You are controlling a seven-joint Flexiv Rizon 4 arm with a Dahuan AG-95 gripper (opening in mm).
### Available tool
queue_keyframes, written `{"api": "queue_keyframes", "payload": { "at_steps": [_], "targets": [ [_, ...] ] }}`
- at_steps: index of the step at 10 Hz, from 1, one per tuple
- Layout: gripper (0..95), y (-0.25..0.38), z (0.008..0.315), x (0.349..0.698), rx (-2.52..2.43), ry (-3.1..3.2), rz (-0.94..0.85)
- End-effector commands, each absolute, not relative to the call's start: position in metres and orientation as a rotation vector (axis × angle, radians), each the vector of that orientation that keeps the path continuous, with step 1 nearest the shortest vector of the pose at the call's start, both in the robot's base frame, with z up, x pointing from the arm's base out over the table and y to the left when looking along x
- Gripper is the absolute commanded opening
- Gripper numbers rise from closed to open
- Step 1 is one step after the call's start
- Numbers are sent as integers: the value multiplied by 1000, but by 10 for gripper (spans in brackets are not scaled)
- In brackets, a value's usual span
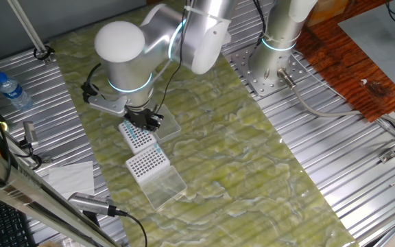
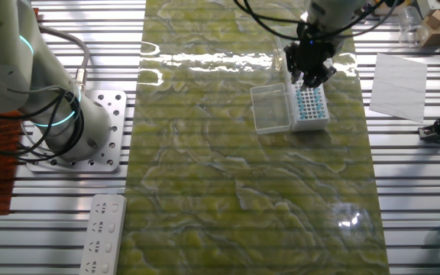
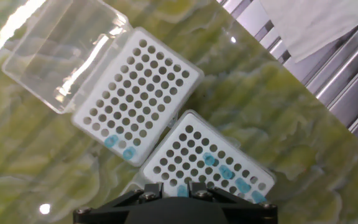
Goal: Transfer all medium pipette tips from one holder to another
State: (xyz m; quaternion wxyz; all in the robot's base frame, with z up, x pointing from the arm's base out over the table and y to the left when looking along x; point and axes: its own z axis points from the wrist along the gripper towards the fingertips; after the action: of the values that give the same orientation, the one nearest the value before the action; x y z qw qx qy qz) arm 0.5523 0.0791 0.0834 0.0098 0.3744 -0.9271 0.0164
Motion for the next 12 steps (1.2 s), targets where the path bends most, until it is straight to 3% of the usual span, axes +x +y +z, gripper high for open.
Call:
{"api": "queue_keyframes", "payload": {
  "at_steps": [1, 6, 7, 12],
  "targets": [
    [190, 77, 83, 551, 1182, -2896, 54],
    [190, 75, 73, 553, 1211, -2911, 61],
    [0, 75, 73, 553, 1210, -2914, 60],
    [0, 73, 82, 551, 1211, -2893, 47]
  ]
}}
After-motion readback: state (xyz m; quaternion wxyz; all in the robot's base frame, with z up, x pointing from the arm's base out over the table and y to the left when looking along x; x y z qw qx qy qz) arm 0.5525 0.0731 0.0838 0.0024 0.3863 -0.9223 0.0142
